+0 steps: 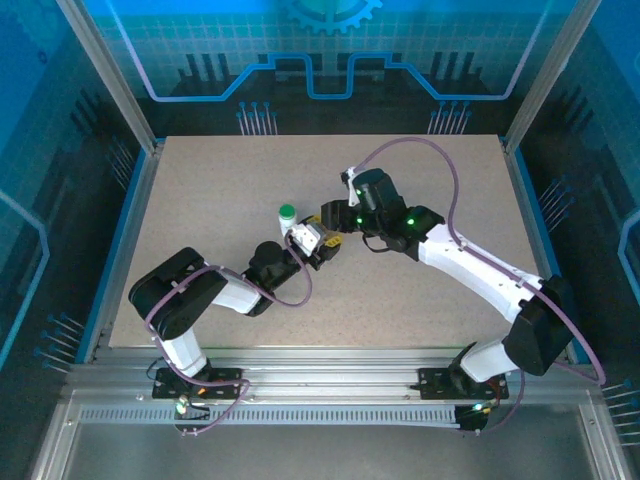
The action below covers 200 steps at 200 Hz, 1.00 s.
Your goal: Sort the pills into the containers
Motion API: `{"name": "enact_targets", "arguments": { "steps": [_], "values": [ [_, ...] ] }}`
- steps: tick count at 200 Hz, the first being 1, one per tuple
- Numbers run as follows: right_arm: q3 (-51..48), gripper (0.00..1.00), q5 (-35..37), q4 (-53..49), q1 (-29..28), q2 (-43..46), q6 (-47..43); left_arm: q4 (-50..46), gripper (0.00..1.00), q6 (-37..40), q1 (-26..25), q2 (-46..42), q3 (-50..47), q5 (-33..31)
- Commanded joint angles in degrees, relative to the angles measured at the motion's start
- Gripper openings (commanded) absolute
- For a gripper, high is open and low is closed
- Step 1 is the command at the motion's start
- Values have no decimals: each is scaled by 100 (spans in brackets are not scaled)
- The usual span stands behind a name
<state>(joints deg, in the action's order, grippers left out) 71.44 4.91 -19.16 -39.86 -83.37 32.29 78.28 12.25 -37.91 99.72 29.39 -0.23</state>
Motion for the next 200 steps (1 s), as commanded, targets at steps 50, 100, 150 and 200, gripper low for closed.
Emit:
{"name": "enact_targets", "arguments": {
  "steps": [50, 100, 150, 200],
  "values": [
    [-154, 18, 133, -61, -23, 65, -405, 206, 0, 117, -58, -14, 179, -131],
    [-641, 0, -2534, 626, 932, 438, -2450, 207, 0, 35, 77, -234, -34, 1419],
    [-228, 0, -4596, -723, 1232, 929, -6137, 205, 0, -469, 231, -427, -135, 3434],
    [991, 0, -4807, -2591, 1265, 552, -7818, 205, 0, -682, 252, -349, -136, 3880]
  ]
}}
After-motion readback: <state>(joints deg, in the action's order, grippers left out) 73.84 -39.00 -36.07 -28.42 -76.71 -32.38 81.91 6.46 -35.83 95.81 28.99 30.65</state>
